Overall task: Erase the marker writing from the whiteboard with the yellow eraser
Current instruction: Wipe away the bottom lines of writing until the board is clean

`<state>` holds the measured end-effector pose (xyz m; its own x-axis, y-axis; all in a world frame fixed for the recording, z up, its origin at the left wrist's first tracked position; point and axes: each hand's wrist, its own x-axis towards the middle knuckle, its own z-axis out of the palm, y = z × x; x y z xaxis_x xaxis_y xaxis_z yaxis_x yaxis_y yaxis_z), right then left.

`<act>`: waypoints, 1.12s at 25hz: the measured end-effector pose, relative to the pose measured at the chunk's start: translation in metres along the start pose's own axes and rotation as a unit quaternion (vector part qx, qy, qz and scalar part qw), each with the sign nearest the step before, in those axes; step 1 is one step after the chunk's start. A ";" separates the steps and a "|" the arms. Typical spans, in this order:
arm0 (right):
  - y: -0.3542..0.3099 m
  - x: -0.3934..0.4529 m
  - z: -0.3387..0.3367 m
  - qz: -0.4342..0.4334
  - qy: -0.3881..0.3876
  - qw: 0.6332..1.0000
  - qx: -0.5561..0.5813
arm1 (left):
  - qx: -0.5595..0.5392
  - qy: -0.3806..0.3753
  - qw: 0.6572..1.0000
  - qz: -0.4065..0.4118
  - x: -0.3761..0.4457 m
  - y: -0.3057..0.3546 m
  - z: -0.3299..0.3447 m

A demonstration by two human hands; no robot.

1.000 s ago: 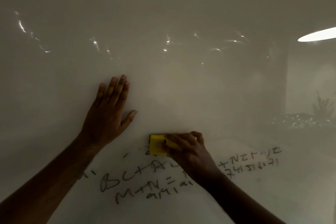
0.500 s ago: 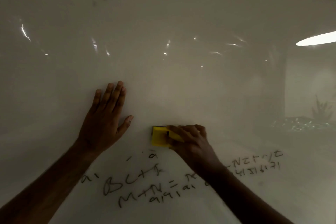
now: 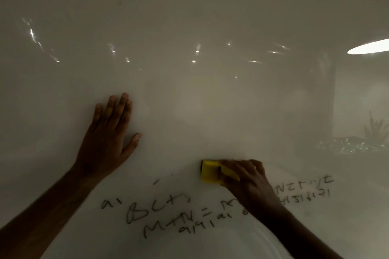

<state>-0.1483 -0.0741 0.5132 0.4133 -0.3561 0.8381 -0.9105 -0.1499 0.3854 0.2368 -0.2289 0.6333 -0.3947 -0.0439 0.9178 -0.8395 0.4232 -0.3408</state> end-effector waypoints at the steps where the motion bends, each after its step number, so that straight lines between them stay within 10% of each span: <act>1: -0.003 0.021 -0.002 0.024 0.019 0.999 0.014 | -0.002 0.001 1.000 -0.002 0.001 0.002 0.000; 13: -0.059 -0.010 0.036 -0.131 -0.027 0.991 0.004 | 0.001 0.008 1.000 -0.020 -0.014 -0.021 -0.003; 21: -0.069 0.090 0.020 0.013 0.067 0.996 0.060 | 0.014 0.002 1.000 -0.018 -0.020 -0.024 -0.001; 28: -0.079 0.005 0.037 -0.144 -0.019 0.989 0.012 | 0.028 0.007 0.998 0.057 -0.023 -0.052 -0.004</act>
<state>-0.0745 -0.0979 0.4723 0.6549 -0.3302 0.6798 -0.7556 -0.2709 0.5963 0.2912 -0.2464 0.6302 -0.4845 0.0154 0.8747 -0.8089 0.3728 -0.4546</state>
